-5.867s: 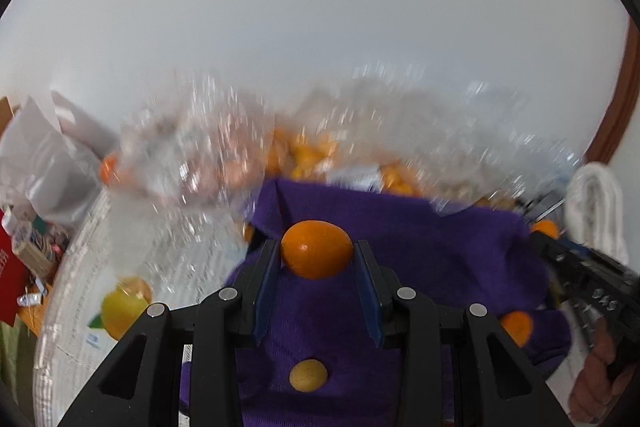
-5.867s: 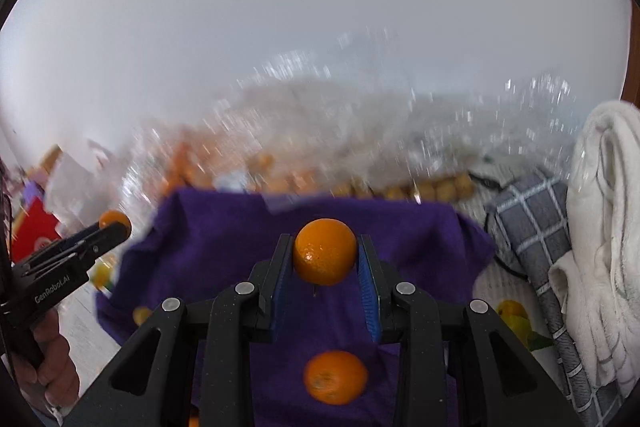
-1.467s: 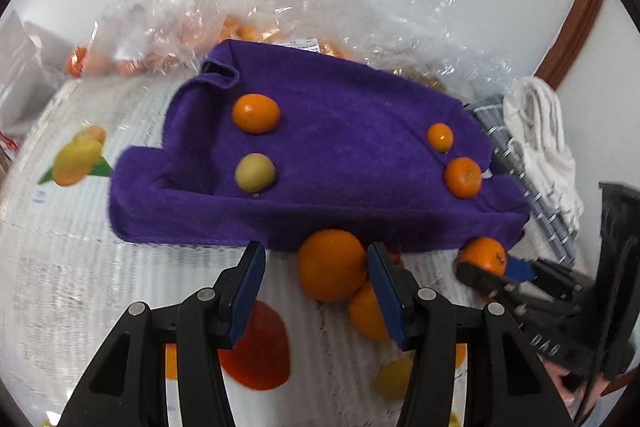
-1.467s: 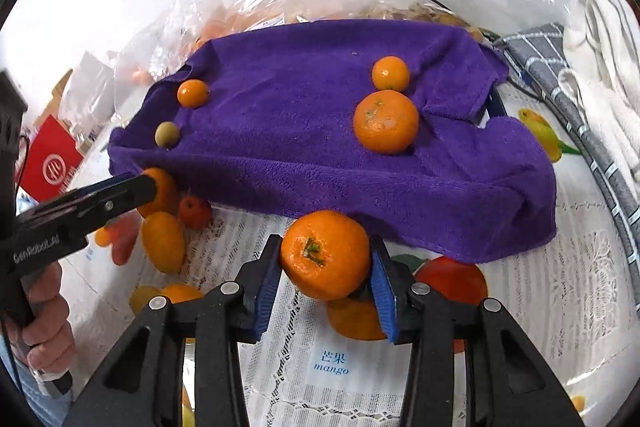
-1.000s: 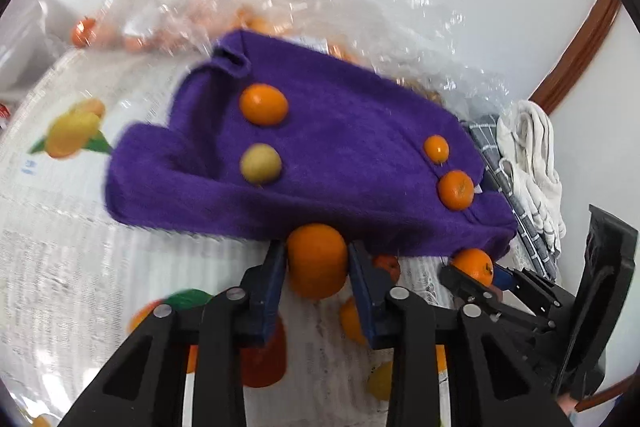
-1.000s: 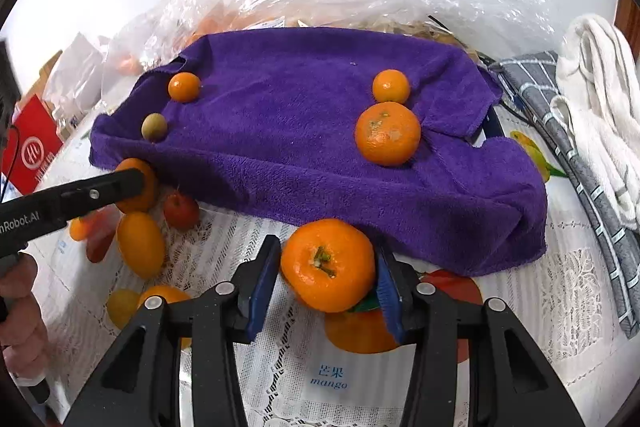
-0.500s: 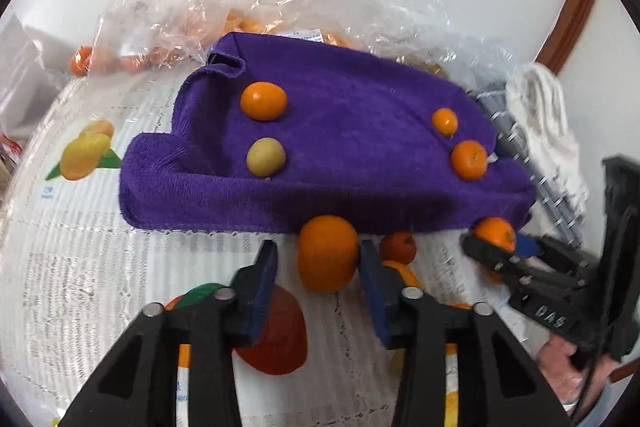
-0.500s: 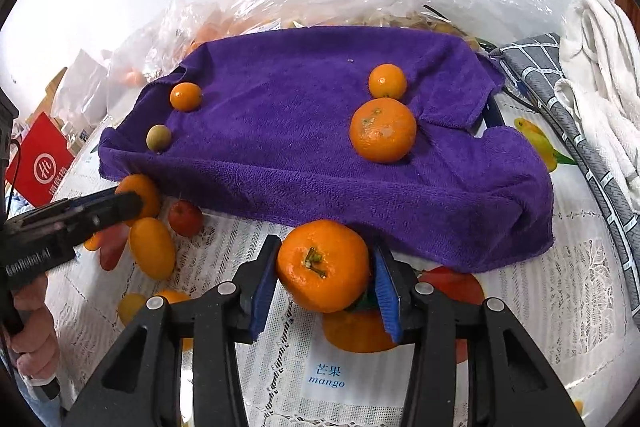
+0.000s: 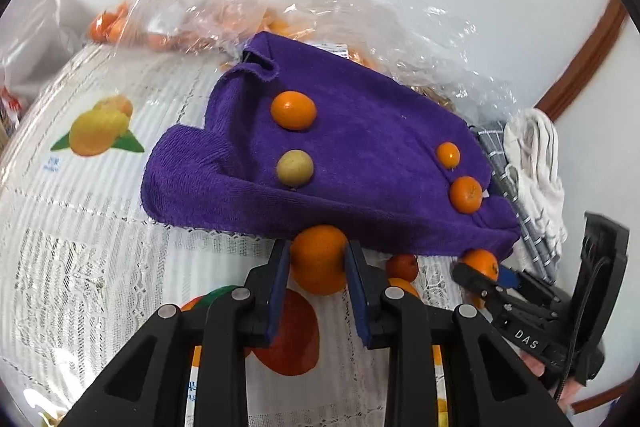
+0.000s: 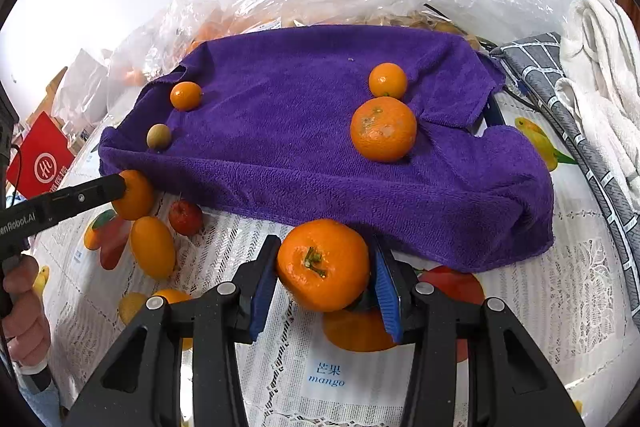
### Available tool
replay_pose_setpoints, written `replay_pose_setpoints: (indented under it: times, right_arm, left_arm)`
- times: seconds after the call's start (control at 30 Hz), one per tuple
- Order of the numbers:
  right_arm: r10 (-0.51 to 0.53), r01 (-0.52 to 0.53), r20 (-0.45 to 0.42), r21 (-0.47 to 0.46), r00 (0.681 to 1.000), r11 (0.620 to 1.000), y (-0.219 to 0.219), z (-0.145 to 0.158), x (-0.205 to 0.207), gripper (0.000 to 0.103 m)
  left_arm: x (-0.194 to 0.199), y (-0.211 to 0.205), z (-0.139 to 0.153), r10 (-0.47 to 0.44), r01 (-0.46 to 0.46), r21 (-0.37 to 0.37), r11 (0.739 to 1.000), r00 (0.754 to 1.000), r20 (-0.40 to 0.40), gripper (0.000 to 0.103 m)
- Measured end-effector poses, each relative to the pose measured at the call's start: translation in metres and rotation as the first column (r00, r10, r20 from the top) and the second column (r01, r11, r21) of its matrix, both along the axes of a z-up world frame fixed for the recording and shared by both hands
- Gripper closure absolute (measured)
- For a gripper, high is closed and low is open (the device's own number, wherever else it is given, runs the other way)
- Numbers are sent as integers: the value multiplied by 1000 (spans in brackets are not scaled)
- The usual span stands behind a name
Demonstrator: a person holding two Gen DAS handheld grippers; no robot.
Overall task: Organize fruits
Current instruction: 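Lift both held oranges and carry them over the purple towel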
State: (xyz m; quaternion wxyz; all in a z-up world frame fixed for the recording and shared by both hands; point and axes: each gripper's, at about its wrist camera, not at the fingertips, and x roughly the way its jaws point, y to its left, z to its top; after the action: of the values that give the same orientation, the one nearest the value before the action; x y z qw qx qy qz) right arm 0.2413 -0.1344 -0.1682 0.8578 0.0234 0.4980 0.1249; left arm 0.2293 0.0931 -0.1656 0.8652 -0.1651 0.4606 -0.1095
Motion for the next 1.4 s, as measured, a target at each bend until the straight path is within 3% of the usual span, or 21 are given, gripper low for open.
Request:
replay_pose_setpoints:
  times: [0.3,0.43,0.63,0.73,0.8,1.07,1.4]
  right_arm:
    - [0,0,-1,-2,1000,1000,-1,0,0,58]
    - [-1,1,-5,4,1000,1000,-2,1,-1,58]
    - [-4,5,-11,16,1000,1000,-3,1,-2,58]
    - [3,-3,-8,2,1000,1000,-2,2,-4,58]
    - [5,-5,-3,2,1000,1000,-1,3,-5,61]
    - [8,-10,52,42,999,999,-4,16,-11,62]
    - [-78,66,129,94,989,993,-26,36,-13,62]
  left_arm:
    - [0,-1,-2,-26,26,-11,1000,1000,-7,75]
    - [3,-2,-9,-47,46,-38,998,998,-44,64]
    - [0,-14,-11,-53,53,-1,999,998,-23,63]
    - [0,-20,-14,-63,63,8,998,998,-26,74]
    - [-1,-22,-12,-66,67,19,998,998,-18,74]
    - [-6,-10,3,-27,29,-32,999,998,65,74]
    - [-16,-3,29,15,-17,9,1000,979,204,74]
